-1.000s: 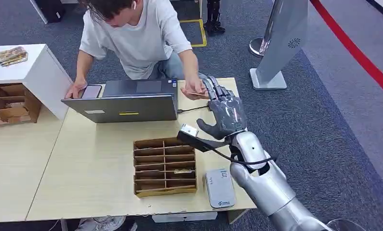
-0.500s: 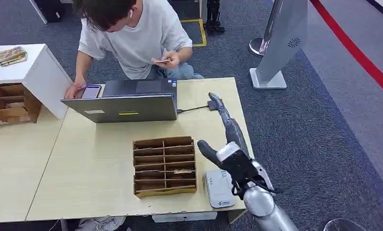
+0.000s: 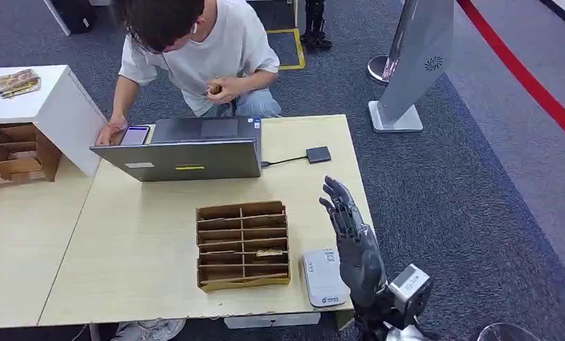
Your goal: Pass the card to the sensor for recognition and then transmit it.
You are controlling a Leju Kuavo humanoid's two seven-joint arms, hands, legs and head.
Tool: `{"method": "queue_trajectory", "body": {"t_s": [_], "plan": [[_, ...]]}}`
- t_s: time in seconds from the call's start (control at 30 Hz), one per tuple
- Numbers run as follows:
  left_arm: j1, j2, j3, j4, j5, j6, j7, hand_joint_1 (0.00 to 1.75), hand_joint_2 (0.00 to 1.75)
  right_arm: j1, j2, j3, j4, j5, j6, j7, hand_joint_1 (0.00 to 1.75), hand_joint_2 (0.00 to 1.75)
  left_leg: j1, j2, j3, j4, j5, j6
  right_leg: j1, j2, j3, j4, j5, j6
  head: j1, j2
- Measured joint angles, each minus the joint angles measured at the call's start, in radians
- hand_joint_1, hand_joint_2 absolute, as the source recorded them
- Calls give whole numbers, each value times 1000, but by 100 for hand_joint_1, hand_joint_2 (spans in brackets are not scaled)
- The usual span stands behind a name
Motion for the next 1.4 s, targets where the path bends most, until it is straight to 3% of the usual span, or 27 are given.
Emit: {"method": "queue_trajectory", "body": {"t_s": [0.53,0.57,0.8,1.4], "plan": [[15,-6,33,0,28,6,-13,0,0,109,-43,12,-27,13,-37,-29,0,0,0,0,0,0,0,0,0,0,0,0,0,0,0,0],[16,-7,34,0,29,6,-13,0,0,111,-47,15,-27,21,-47,-29,0,175,0,0,0,0,0,0,0,0,0,0,0,0,0,0],[16,-9,46,0,37,6,-13,0,0,112,-80,50,-27,145,-132,-2,0,175,0,0,0,0,0,0,0,0,0,0,0,0,0,0],[17,-10,55,1,40,5,-14,0,0,92,-135,135,-22,396,-261,56,0,175,0,0,0,0,0,0,0,0,0,0,0,0,0,0]]}}
